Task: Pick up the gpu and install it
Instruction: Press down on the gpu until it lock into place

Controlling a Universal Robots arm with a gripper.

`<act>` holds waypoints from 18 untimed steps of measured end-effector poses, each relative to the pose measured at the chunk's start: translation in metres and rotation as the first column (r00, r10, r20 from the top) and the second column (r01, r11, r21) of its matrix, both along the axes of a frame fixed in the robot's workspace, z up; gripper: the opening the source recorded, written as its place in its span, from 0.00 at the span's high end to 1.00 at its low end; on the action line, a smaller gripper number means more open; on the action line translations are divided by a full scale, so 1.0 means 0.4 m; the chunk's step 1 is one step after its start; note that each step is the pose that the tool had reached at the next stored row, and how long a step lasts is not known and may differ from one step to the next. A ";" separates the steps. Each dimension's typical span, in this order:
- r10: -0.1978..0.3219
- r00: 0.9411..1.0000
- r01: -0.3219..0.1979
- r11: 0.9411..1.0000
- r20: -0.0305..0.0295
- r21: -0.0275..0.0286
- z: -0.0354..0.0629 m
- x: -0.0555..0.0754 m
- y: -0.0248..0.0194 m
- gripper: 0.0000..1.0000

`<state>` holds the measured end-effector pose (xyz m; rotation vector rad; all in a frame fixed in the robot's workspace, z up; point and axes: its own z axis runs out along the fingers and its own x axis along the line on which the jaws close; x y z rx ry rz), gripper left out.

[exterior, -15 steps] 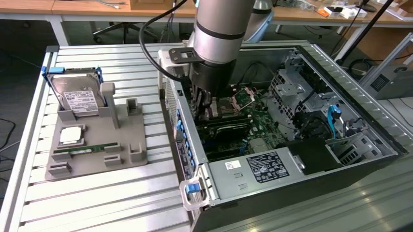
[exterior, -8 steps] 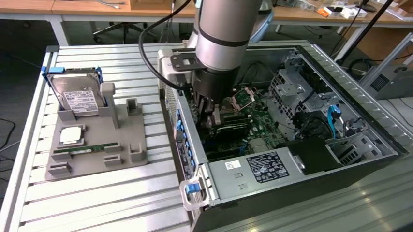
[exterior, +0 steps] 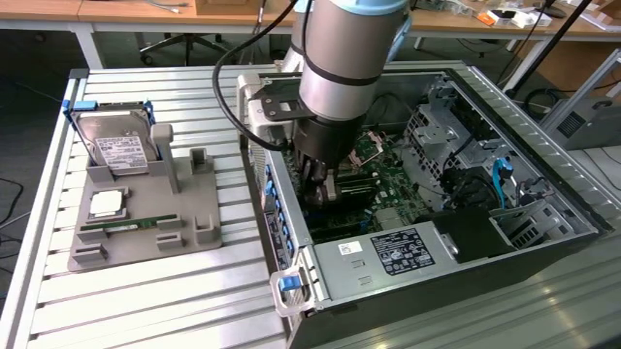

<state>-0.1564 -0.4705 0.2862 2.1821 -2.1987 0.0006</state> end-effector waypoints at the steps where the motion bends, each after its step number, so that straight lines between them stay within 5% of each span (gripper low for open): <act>1: 0.000 1.000 0.000 1.000 -0.001 -0.002 -0.004 0.013 0.000 0.89; 3: 0.000 1.000 0.000 1.000 -0.003 -0.010 -0.013 0.025 0.001 0.89; 5: 0.000 1.000 0.000 1.000 -0.005 -0.018 -0.029 0.031 0.019 0.89; 9: 0.000 1.000 0.000 1.000 -0.005 -0.019 -0.045 0.031 0.040 0.89; 18: -0.004 1.000 0.004 1.000 -0.005 -0.019 -0.047 0.032 0.044 0.89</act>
